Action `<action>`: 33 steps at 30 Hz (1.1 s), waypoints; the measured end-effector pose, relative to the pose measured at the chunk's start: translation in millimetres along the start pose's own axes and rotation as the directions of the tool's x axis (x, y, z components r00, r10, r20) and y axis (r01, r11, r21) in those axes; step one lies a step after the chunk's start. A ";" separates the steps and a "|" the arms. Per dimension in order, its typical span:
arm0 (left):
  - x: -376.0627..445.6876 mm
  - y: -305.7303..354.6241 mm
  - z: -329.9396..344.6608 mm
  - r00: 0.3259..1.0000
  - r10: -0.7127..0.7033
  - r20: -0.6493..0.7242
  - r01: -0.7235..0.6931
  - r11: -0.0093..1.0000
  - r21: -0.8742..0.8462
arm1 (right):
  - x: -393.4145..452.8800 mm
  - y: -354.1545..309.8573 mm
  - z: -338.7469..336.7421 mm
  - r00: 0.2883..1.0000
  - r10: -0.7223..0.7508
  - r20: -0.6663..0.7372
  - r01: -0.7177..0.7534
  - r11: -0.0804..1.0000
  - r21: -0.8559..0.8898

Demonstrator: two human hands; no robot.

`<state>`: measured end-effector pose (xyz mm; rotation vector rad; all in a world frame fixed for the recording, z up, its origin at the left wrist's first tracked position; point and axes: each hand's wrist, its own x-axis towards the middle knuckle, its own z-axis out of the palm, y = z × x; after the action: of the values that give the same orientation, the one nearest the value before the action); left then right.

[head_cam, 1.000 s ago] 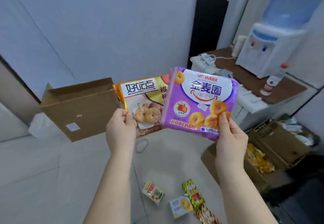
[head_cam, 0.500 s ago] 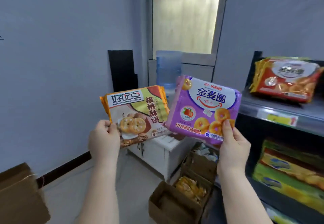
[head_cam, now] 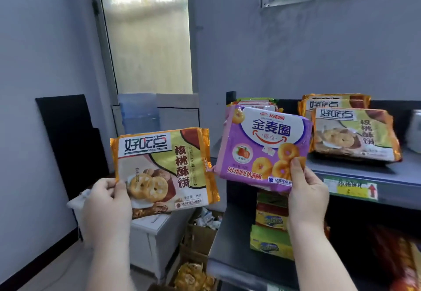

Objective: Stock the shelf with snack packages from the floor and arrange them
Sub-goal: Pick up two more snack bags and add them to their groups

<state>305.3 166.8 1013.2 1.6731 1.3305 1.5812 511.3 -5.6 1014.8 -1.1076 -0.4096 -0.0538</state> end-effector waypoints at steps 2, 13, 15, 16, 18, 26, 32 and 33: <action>16.6 6.2 9.5 1.000 0.026 -0.003 -0.027 0.999 -0.028 | 14.5 -0.7 7.8 1.000 -0.021 -0.016 0.021 1.000 -0.020; 98.3 22.7 79.3 0.996 0.075 0.054 -0.064 0.981 -0.184 | 102.2 27.2 79.4 0.994 -0.060 -0.096 0.023 0.939 -0.343; 108.0 20.5 92.1 0.994 0.080 0.075 -0.065 0.979 -0.191 | 109.9 36.6 84.1 0.991 -0.092 -0.100 0.025 0.846 -0.533; 111.3 20.2 98.1 0.993 0.083 0.083 -0.066 0.979 -0.194 | 112.3 38.5 85.7 0.989 -0.111 -0.101 0.026 0.791 -0.611; 114.3 22.4 109.5 0.989 0.092 0.114 -0.066 0.974 -0.216 | 114.1 40.2 89.4 0.985 -0.126 -0.118 -0.001 0.682 -0.731; 93.0 44.3 140.6 0.961 0.132 0.245 -0.060 0.958 -0.280 | 100.1 31.7 86.9 0.942 -0.315 -0.115 0.048 0.465 -0.884; 61.4 75.1 151.3 0.948 0.178 0.263 -0.095 0.949 -0.301 | 95.5 4.6 76.5 0.954 -0.223 0.199 0.298 0.773 -0.560; 53.3 82.3 155.2 0.944 0.187 0.270 -0.094 0.942 -0.322 | 98.1 0.8 69.8 0.961 -0.162 0.226 0.260 0.811 -0.524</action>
<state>469.6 220.9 1074.8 1.7540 0.7849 1.4516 581.6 71.6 1074.7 -1.6423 -0.7014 -0.2924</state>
